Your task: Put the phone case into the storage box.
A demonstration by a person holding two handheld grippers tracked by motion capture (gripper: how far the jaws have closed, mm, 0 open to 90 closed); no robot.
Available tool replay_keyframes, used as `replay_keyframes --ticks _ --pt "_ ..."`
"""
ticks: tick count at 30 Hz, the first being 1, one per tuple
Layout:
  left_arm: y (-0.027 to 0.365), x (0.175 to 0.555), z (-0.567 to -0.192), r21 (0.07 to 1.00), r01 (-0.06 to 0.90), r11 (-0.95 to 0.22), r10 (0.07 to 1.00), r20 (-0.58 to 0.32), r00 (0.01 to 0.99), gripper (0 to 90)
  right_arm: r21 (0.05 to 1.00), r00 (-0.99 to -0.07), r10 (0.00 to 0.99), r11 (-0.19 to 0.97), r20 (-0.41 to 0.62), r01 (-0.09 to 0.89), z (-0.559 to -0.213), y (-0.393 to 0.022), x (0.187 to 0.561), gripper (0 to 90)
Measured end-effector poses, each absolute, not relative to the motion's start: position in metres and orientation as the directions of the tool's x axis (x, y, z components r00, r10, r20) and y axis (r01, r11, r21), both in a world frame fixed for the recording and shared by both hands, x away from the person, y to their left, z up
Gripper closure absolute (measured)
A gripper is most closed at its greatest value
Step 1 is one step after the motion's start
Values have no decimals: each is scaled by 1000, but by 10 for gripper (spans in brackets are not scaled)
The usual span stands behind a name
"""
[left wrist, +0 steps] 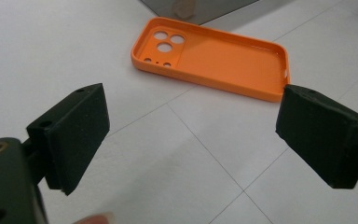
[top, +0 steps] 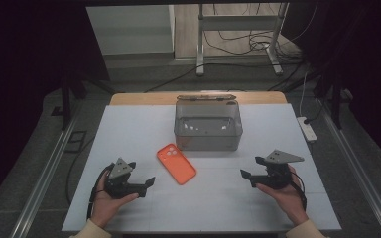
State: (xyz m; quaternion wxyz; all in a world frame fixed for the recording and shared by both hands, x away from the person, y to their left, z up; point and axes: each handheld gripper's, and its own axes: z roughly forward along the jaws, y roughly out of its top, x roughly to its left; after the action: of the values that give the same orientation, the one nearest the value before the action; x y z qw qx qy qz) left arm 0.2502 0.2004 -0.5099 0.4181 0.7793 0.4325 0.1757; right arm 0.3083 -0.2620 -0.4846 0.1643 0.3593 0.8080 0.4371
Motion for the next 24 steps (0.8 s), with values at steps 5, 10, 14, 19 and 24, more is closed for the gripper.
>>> replay_keyframes --ticks 5,10,14,19,24 --pt "201 249 -509 805 526 -273 822 -89 563 97 819 -689 723 366 48 441 -480 -258 308 226" --pt "200 248 -510 802 527 -280 822 -83 564 98 812 -692 720 370 56 451 -474 -251 310 233" --pt "199 248 -509 803 525 -280 821 -83 565 98 804 -688 723 376 56 460 -470 -249 313 235" --pt "200 249 -510 804 525 -280 821 -83 565 97 796 -689 723 382 58 469 -464 -246 317 235" --pt "200 249 -509 804 525 -279 823 -81 562 98 797 -689 723 388 50 464 -459 -239 319 237"
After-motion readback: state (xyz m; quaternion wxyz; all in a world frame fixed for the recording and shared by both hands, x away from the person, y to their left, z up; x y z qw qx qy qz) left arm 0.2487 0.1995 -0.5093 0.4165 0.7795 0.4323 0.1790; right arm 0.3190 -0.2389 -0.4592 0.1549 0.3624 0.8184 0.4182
